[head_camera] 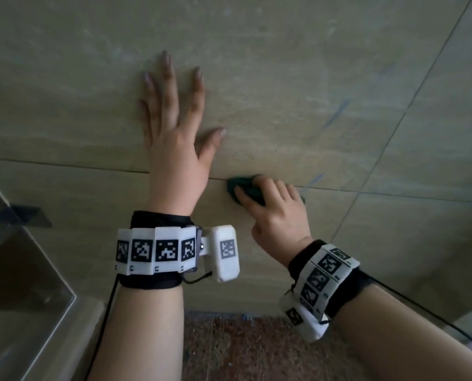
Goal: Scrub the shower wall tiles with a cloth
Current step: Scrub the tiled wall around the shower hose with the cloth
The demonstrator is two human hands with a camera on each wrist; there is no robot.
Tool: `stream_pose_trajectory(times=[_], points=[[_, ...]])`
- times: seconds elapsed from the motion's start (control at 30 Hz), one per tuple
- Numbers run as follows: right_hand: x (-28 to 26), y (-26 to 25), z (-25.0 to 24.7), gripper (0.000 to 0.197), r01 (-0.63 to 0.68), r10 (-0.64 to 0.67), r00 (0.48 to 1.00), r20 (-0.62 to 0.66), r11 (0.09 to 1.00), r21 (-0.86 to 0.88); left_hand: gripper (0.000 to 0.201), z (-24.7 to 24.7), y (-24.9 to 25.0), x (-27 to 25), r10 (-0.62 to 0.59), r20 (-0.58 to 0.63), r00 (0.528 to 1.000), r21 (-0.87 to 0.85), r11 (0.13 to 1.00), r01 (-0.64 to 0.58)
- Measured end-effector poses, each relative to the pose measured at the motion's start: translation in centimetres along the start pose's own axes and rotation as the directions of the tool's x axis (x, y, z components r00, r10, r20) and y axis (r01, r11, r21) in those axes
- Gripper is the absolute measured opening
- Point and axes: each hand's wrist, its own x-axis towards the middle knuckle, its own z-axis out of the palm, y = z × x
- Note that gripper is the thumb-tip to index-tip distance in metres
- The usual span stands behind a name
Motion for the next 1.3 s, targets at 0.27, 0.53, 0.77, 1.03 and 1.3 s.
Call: stream_pose_trajectory(times=[0.27,0.53,0.77,1.03,1.3], points=[[5.8,5.0,-8.0,0.054,-0.306,0.294,0.882,-0.367,0.952,0.027,0.073,0.6,1.9,0.1,0.05,0.005,0.999,-0.035,0.998,-0.049],[5.0,7.7,-9.2,0.059,-0.372,0.367,0.811,-0.455,0.925,0.084,0.077,1.8,3.3,0.2,0.093,-0.001,0.996,-0.075,0.993,-0.093],[1.6,6.0,-5.7,0.052,-0.08,0.057,0.982,-0.183,0.989,-0.126,0.075,2.3,3.8,0.3,0.08,-0.037,0.996,-0.057,0.995,-0.082],[3.0,8.7,-8.1,0.059,-0.342,0.331,0.824,-0.46,0.938,0.063,0.076,2.2,4.2,0.5,0.067,-0.031,0.997,-0.069,0.995,-0.07],[0.4,9.3,-7.5,0.046,-0.143,0.103,0.941,-0.322,0.984,-0.103,0.078,2.2,4.9,0.5,0.053,-0.039,0.998,-0.059,0.997,-0.055]])
